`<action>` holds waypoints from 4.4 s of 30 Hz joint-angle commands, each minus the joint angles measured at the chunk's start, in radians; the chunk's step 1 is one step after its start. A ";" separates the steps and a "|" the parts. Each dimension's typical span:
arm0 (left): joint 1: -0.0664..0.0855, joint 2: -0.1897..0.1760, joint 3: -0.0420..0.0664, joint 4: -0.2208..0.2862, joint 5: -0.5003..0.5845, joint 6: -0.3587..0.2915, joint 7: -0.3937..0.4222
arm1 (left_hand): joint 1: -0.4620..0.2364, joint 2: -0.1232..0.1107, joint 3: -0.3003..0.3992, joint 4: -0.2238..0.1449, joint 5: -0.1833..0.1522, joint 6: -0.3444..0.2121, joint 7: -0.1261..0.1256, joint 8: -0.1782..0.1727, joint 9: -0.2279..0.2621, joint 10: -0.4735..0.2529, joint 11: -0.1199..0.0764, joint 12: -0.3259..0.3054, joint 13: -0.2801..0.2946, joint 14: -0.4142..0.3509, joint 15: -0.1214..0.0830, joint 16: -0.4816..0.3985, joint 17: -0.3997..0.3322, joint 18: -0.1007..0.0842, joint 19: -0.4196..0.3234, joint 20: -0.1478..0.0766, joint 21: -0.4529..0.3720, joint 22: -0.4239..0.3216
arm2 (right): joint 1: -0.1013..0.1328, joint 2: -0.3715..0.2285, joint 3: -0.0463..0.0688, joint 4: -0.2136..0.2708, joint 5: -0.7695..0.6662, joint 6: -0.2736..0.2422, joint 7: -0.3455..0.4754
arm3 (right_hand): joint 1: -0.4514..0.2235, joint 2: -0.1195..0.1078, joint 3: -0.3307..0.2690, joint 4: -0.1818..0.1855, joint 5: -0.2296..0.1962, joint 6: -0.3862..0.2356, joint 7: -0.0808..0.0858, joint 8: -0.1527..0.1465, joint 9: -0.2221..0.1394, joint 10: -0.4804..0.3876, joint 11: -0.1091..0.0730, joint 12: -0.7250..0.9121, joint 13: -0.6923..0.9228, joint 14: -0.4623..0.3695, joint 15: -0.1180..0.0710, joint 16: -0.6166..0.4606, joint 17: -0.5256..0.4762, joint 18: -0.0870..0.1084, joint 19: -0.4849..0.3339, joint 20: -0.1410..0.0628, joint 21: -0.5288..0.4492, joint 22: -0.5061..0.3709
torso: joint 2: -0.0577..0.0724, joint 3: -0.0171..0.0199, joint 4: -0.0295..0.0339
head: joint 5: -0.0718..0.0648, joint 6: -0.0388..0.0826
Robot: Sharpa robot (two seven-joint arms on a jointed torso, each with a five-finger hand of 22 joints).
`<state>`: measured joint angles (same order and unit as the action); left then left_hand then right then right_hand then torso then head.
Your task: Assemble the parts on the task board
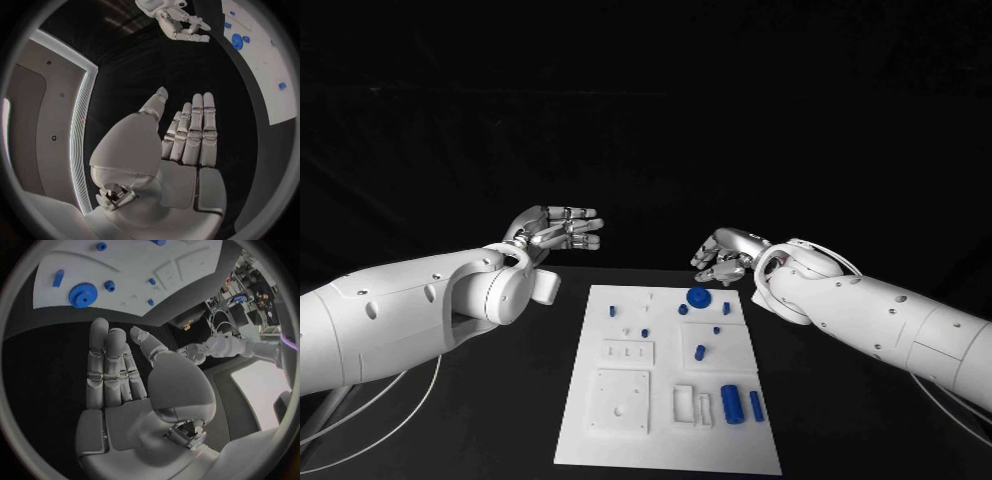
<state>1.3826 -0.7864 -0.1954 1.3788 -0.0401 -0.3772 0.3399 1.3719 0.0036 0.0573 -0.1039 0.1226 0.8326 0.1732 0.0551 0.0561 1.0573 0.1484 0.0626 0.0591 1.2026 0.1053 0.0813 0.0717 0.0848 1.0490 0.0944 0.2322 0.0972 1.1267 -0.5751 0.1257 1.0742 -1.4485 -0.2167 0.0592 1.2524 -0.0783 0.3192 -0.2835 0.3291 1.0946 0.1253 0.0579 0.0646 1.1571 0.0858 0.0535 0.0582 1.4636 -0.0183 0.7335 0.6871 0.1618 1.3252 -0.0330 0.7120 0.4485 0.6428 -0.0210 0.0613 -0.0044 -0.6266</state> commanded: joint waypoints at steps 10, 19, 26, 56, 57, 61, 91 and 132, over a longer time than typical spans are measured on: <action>0.017 -0.012 0.012 0.049 -0.030 0.036 -0.012 | -0.011 -0.002 -0.011 -0.002 -0.011 0.006 0.000 0.002 0.001 -0.017 0.003 -0.001 -0.001 0.001 0.006 -0.008 0.000 -0.001 -0.010 0.001 0.004 -0.003 | -0.010 0.008 0.000 0.028 -0.320 -0.001 -0.131 | 0.017 -0.038 0.052 0.001 -0.053 0.004 -0.008 0.004 0.001 -0.015 0.002 0.004 0.001 -0.011 0.007 0.066 -0.055 -0.001 0.025 0.001 -0.009 0.081 | 0.044 -0.0024 0.0307 | -0.019 0.006; 0.029 -0.023 0.012 0.084 -0.037 0.037 -0.022 | -0.013 -0.006 -0.014 0.003 -0.017 0.003 0.000 0.002 0.001 -0.019 0.004 -0.001 -0.001 -0.003 0.007 -0.008 0.000 -0.001 -0.013 0.003 0.004 -0.006 | -0.025 0.010 0.000 0.046 -0.393 -0.003 -0.153 | 0.025 -0.052 0.083 0.002 -0.079 -0.003 -0.008 0.004 0.001 -0.014 0.002 0.004 0.001 -0.014 0.007 0.097 -0.087 -0.006 0.042 -0.001 -0.021 0.141 | 0.064 0.0007 0.0383 | -0.027 0.005; 0.034 -0.023 0.012 0.092 -0.039 0.033 -0.033 | -0.014 -0.009 -0.014 0.015 -0.019 -0.002 0.001 0.001 0.001 -0.022 0.005 -0.001 -0.001 -0.003 0.008 -0.007 0.000 0.000 -0.013 0.005 0.004 -0.010 | -0.030 0.012 0.000 0.051 -0.402 0.019 -0.157 | 0.019 -0.052 0.091 0.003 -0.081 -0.002 -0.008 0.004 0.001 -0.012 0.002 0.004 0.001 -0.019 0.007 0.115 -0.109 -0.008 0.049 -0.001 -0.044 0.181 | 0.070 0.0013 0.0395 | -0.024 0.005; 0.036 -0.017 0.012 0.093 -0.040 0.033 -0.035 | -0.012 -0.010 -0.013 0.018 -0.020 0.000 0.001 0.002 0.001 -0.022 0.005 -0.001 -0.001 -0.004 0.008 -0.007 0.000 0.000 -0.013 0.005 0.005 -0.012 | -0.054 0.033 -0.003 0.030 -0.418 0.057 -0.151 | 0.005 -0.045 0.143 0.003 -0.084 0.037 -0.013 0.005 0.002 0.036 -0.011 0.004 0.001 -0.024 -0.001 0.142 -0.134 -0.012 0.077 -0.008 -0.129 0.361 | 0.094 -0.0055 0.0390 | -0.025 0.003; 0.036 -0.017 0.012 0.092 -0.040 0.033 -0.035 | -0.012 -0.010 -0.013 0.018 -0.020 0.000 0.001 0.002 0.001 -0.022 0.005 -0.001 -0.001 -0.004 0.008 -0.007 0.000 0.000 -0.013 0.005 0.005 -0.012 | -0.054 0.033 -0.003 0.029 -0.419 0.057 -0.151 | 0.005 -0.044 0.145 0.003 -0.084 0.040 -0.013 0.005 0.002 0.039 -0.012 0.004 0.001 -0.023 -0.002 0.142 -0.134 -0.013 0.077 -0.009 -0.129 0.365 | 0.094 -0.0060 0.0388 | -0.025 0.003; 0.036 -0.016 0.012 0.091 -0.040 0.033 -0.035 | -0.012 -0.010 -0.013 0.018 -0.020 0.000 0.001 0.002 0.001 -0.022 0.005 -0.001 -0.001 -0.004 0.008 -0.007 0.000 0.000 -0.013 0.005 0.005 -0.012 | -0.056 0.033 -0.003 0.029 -0.423 0.057 -0.152 | 0.001 -0.040 0.153 0.005 -0.089 0.049 -0.015 0.005 0.002 0.051 -0.015 0.004 0.001 -0.023 -0.003 0.143 -0.133 -0.013 0.079 -0.011 -0.130 0.382 | 0.096 -0.0073 0.0393 | -0.026 0.003; 0.036 -0.015 0.012 0.089 -0.040 0.036 -0.040 | -0.009 -0.012 -0.012 0.022 -0.021 0.002 0.001 0.002 0.001 -0.023 0.005 -0.001 -0.001 -0.005 0.008 -0.007 0.000 0.000 -0.013 0.005 0.007 -0.018 | -0.058 0.043 -0.004 0.026 -0.465 -0.005 -0.205 | 0.015 -0.012 0.225 0.011 -0.169 0.135 -0.036 0.006 0.013 0.155 -0.048 0.005 0.004 -0.026 -0.031 0.145 -0.124 -0.041 0.084 -0.039 -0.081 0.554 | 0.103 -0.0149 0.0405 | -0.028 0.012; 0.036 0.008 0.013 0.077 -0.041 0.030 -0.027 | -0.007 -0.024 -0.008 0.022 -0.016 -0.037 0.005 0.000 -0.001 -0.038 0.009 -0.001 -0.001 -0.004 0.009 -0.007 0.000 0.001 -0.013 0.006 0.009 -0.019 | -0.053 0.179 -0.002 -0.029 -0.495 -0.274 -0.311 | 0.020 -0.070 0.308 0.083 -0.186 0.132 -0.035 0.006 0.009 0.144 -0.045 0.005 0.003 -0.026 -0.032 0.146 -0.133 -0.049 0.128 -0.041 -0.092 0.767 | 0.115 -0.0201 0.0503 | -0.030 0.034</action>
<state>1.4161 -0.7816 -0.1839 1.4533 -0.0776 -0.3553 0.2998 1.3643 -0.0119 0.0451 -0.0859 0.1075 0.8020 0.1784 0.0551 0.0557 1.0254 0.1589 0.0626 0.0585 1.1986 0.1091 0.0767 0.0717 0.0850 1.0418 0.1018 0.2360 0.0793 1.0750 -0.3989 0.1237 1.0497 -1.9353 -0.4814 -0.2617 1.2698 -0.1414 0.6296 -0.2022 0.1432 1.2257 0.0890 0.0596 0.0732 1.3024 0.0413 0.0563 0.0614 1.4395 -0.0443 0.8781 0.5555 0.1135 1.4440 -0.0734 0.6244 1.2143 0.7546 -0.0402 0.1093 -0.0330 -0.5941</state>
